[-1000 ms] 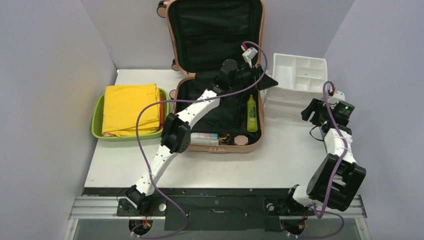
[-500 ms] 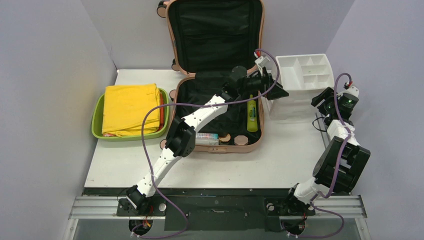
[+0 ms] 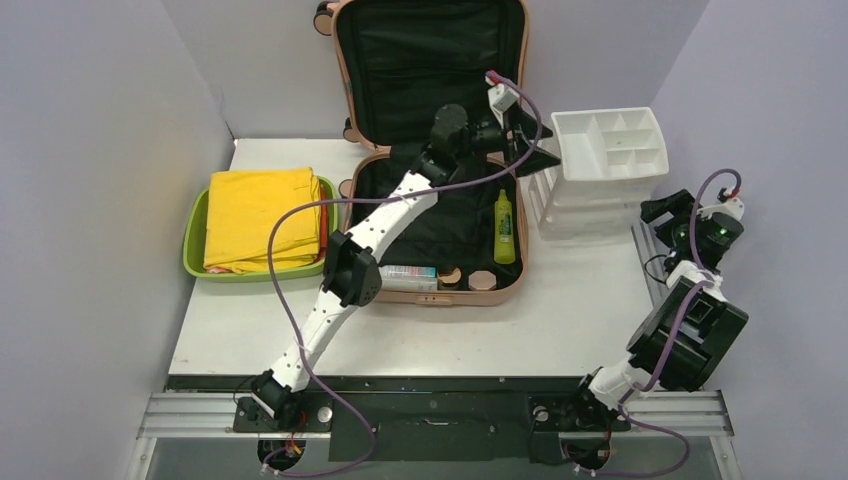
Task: Open, take out, and arrange the luggage
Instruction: Adjust the storage box at the corner of the board, then move the opened luggage to the center of the board.
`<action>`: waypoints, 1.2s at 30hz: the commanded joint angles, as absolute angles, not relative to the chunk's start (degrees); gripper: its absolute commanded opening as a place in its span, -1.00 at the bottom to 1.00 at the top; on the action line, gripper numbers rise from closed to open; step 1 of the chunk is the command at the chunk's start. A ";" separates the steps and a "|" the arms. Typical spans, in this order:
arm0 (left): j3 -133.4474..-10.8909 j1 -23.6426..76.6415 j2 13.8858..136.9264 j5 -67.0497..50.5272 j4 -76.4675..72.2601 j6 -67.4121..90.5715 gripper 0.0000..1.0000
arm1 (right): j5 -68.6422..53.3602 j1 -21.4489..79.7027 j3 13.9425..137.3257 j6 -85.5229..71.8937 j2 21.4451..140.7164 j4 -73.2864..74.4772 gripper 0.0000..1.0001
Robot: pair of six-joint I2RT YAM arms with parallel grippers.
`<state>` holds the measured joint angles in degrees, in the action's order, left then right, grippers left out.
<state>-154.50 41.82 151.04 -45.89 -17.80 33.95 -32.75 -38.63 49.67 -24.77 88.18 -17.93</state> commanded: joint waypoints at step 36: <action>-151.81 42.92 142.03 -39.68 12.32 -54.70 0.93 | -28.79 -27.88 38.35 -41.79 79.97 -29.61 0.52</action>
